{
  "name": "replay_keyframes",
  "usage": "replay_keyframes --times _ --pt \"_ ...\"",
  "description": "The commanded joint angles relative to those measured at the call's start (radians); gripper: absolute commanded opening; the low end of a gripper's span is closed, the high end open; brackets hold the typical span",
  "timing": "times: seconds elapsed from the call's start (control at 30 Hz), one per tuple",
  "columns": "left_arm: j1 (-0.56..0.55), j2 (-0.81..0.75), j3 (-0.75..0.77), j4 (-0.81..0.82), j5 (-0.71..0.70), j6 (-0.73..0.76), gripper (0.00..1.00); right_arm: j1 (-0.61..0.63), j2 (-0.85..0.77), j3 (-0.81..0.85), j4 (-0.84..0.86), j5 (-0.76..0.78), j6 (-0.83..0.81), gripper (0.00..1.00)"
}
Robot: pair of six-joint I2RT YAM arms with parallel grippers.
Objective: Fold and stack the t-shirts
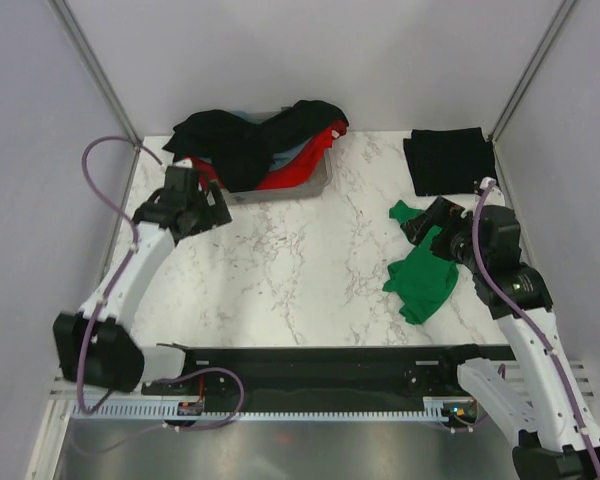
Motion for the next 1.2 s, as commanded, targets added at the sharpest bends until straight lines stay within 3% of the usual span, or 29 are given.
replay_keyframes --times 0.0,0.1,0.33,0.43,0.7,0.8,0.83,0.93,1.0,1.17 --pt "0.064 0.237 0.174 0.046 -0.047 0.048 1.00 0.012 -0.092 -0.131 0.042 -0.087 0.021 0.98" --pt "0.096 0.447 0.344 0.030 -0.086 0.075 1.00 0.012 -0.118 -0.171 0.005 -0.101 -0.010 0.98" --pt "0.228 0.724 0.646 -0.001 -0.086 0.100 0.99 0.012 -0.152 -0.227 -0.002 -0.141 -0.056 0.98" --pt "0.231 0.851 0.760 -0.027 -0.103 0.140 0.97 0.012 -0.143 -0.237 0.011 -0.162 -0.056 0.98" --pt "0.250 1.016 0.852 -0.044 -0.133 0.167 0.92 0.013 -0.137 -0.265 0.050 -0.194 -0.042 0.98" --pt "0.250 1.048 0.849 -0.044 -0.112 0.164 0.69 0.012 -0.132 -0.274 0.059 -0.199 -0.042 0.98" --pt "0.250 1.048 0.837 -0.046 -0.109 0.160 0.41 0.012 -0.134 -0.274 0.059 -0.200 -0.042 0.98" --pt "0.260 1.010 0.784 -0.047 -0.120 0.132 0.02 0.012 -0.149 -0.268 0.051 -0.205 -0.039 0.98" --pt "0.288 0.940 0.735 -0.056 -0.098 0.083 0.02 0.013 -0.160 -0.265 0.047 -0.208 -0.036 0.98" --pt "0.363 0.700 0.414 -0.061 -0.058 -0.140 0.02 0.012 -0.192 -0.251 0.027 -0.220 -0.004 0.98"
